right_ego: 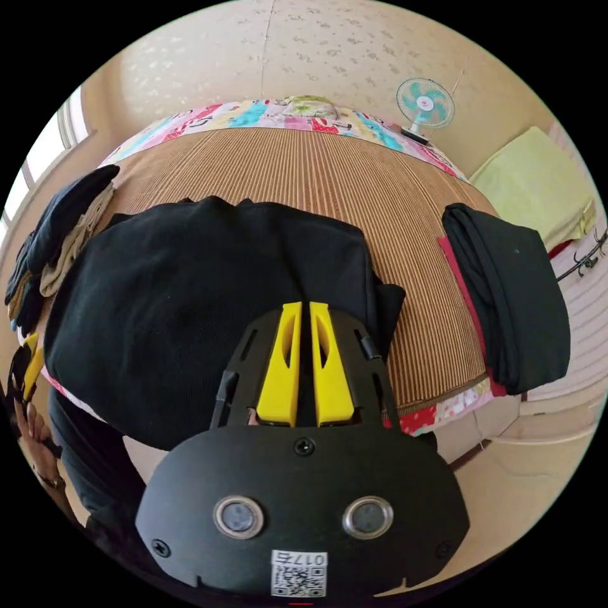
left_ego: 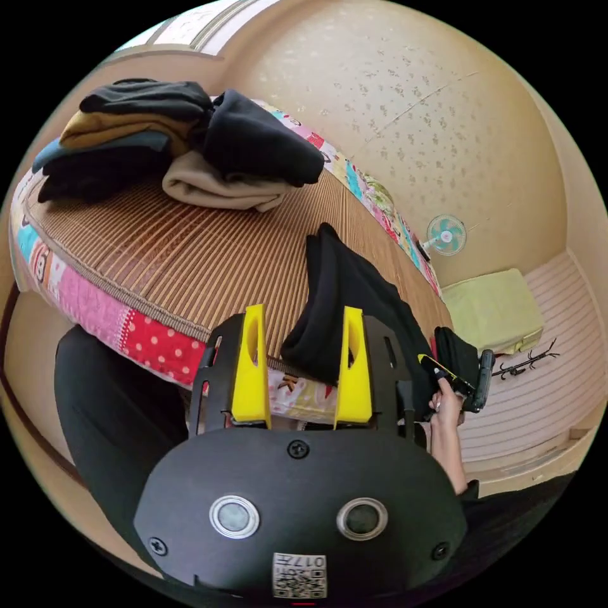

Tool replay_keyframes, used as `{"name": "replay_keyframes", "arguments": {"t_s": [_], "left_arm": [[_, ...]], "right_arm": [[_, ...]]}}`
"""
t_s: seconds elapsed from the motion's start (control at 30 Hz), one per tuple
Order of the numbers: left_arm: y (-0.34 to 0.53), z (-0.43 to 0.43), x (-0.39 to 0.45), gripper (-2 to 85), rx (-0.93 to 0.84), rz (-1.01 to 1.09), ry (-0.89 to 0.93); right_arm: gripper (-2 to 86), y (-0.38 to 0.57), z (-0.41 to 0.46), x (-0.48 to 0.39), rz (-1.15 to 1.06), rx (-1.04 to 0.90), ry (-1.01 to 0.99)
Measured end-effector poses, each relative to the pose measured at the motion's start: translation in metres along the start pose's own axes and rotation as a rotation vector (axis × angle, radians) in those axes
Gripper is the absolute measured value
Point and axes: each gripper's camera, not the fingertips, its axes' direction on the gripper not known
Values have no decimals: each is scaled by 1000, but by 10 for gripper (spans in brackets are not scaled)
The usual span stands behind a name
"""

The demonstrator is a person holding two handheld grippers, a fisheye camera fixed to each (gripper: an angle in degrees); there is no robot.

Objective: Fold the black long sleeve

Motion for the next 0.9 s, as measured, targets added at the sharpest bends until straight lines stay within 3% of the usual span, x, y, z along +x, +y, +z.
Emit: {"name": "replay_keyframes", "arguments": {"t_s": [0.13,0.17,0.23,0.3,0.37,0.43,0.53,0.73,0.8,0.9], "left_arm": [[0,30,-14,109,-75,-69,81],[-1,33,-14,97,-80,-84,87],[-11,28,5,52,-4,-30,161],[-22,21,41,49,67,120,262],[-31,24,97,49,62,327,317],[-22,47,173,48,-16,572,412],[19,89,247,49,-166,789,539],[121,160,293,95,-521,966,597],[131,149,286,103,-513,1008,666],[116,124,258,101,-377,940,528]], "right_arm": [[9,22,-34,-40,-96,226,-458],[8,24,-29,-48,-113,210,-477],[6,20,19,-86,-242,-78,-385],[5,22,2,-76,-256,-8,-381],[5,17,-16,-52,-226,-44,-434],[5,27,-47,5,-127,49,-537],[8,49,-72,88,47,107,-508],[32,116,-81,234,373,30,-497],[53,136,-83,264,449,28,-545],[89,156,-86,294,519,20,-643]]}}
